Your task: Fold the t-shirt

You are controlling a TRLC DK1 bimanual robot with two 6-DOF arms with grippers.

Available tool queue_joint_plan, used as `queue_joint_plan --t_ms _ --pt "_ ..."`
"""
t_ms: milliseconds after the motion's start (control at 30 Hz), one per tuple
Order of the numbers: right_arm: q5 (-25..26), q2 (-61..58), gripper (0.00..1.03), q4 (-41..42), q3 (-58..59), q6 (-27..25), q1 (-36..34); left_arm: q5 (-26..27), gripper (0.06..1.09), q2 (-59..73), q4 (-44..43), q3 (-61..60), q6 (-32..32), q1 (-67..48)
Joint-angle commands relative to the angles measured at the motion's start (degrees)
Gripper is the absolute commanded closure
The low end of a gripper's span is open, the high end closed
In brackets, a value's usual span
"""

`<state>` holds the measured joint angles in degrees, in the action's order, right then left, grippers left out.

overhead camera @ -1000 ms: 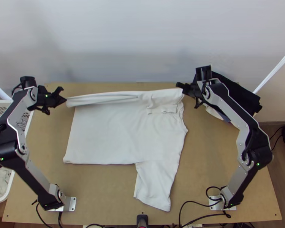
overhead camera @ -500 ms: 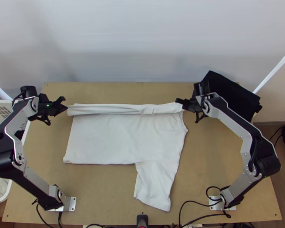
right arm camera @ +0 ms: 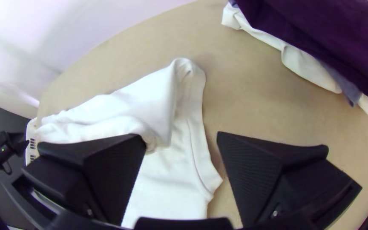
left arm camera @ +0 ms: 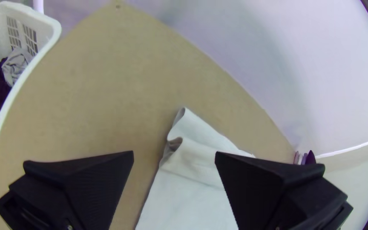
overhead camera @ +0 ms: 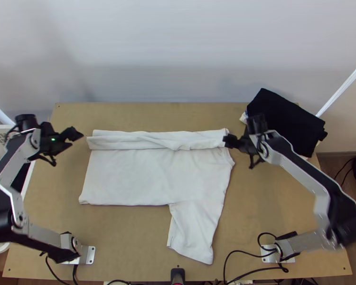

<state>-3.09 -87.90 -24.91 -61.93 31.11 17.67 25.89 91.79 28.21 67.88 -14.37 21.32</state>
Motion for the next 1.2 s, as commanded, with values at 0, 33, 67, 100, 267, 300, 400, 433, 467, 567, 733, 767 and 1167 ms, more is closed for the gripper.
queue_joint_plan --t_ms 0,33,67,100,267,300,400,433,467,567,733,767,1167 --pt "0.37 9.59 0.15 -2.6 4.28 0.44 0.96 0.04 0.12 -5.3 2.12 -1.61 2.59 1.88" --pt "0.28 11.61 0.15 -5.77 4.54 0.7 1.58 0.13 0.12 -6.36 3.61 -1.43 3.74 2.23" --pt "0.28 13.45 0.15 -9.37 4.63 1.14 2.9 0.13 0.12 -7.68 4.75 -1.43 4.53 2.58" --pt "0.28 15.3 0.1 -11.83 5.07 1.67 3.86 0.21 0.12 -8.91 5.54 -1.52 5.05 2.85" --pt "0.02 24.18 0.06 -19.83 9.11 5.01 6.85 0.48 0.12 -15.15 11.26 -1.87 9.45 3.46" --pt "-1.74 25.85 0.06 -20.27 10.52 5.54 7.2 0.48 0.12 -16.2 12.57 -2.31 11.12 3.29" --pt "-10.88 28.48 0.06 -21.15 15.7 9.32 7.2 0.48 0.12 -17.43 18.02 -3.28 16.48 2.32" --pt "-12.29 28.48 0.06 -22.2 16.93 9.32 7.29 0.48 0.12 -17.87 19.52 -3.98 19.03 2.15" --pt "-13.25 27.96 0.06 -23.52 18.07 9.32 7.55 0.48 0.12 -18.22 21.54 -4.77 22.28 1.71" --pt "-17.03 24.26 0.06 -28.53 19.83 9.23 7.82 0.13 0.12 -19.63 29.19 -6.97 33.36 1.35" --pt "-18.7 20.93 0.16 -29.41 22.82 7.65 10.89 -3.21 0.12 -24.11 31.38 -11.89 42.58 1.27" --pt "-19.06 20.31 0.18 -29.23 23.0 7.73 11.86 -3.48 0.13 -24.64 31.47 -12.59 42.94 1.35" --pt "-20.55 11.52 0.37 -22.64 22.82 5.8 20.65 -5.32 0.12 -27.54 33.23 -14.79 45.48 2.32"
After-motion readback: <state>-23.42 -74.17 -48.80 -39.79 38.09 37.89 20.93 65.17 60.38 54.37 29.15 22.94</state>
